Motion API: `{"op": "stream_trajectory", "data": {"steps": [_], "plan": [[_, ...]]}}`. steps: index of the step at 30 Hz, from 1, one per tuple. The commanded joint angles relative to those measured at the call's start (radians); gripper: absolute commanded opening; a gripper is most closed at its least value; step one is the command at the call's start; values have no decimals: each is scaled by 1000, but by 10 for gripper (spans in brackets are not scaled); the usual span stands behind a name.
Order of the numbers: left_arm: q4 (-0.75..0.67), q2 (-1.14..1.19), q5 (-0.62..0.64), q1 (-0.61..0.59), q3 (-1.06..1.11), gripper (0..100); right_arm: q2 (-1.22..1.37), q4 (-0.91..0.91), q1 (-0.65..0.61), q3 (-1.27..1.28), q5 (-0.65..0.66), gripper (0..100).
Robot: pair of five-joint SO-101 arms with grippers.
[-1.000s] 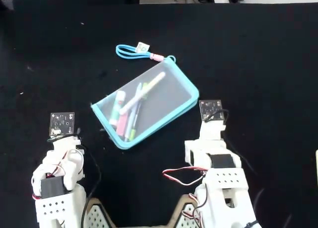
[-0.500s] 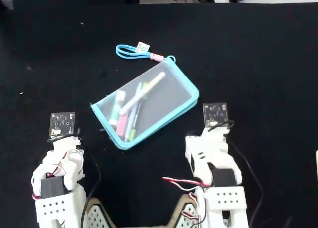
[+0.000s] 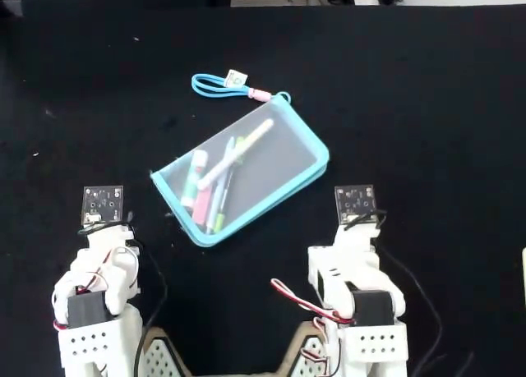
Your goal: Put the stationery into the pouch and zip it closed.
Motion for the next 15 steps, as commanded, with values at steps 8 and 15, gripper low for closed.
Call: {"op": "stream_trajectory", "data": {"steps": [8,15], "plan": [[3,-18,8,-4,19,31,-94,6,14,-8,-3,11],[3,-18,8,-1,19,31,-94,6,14,-8,-3,11]]}}
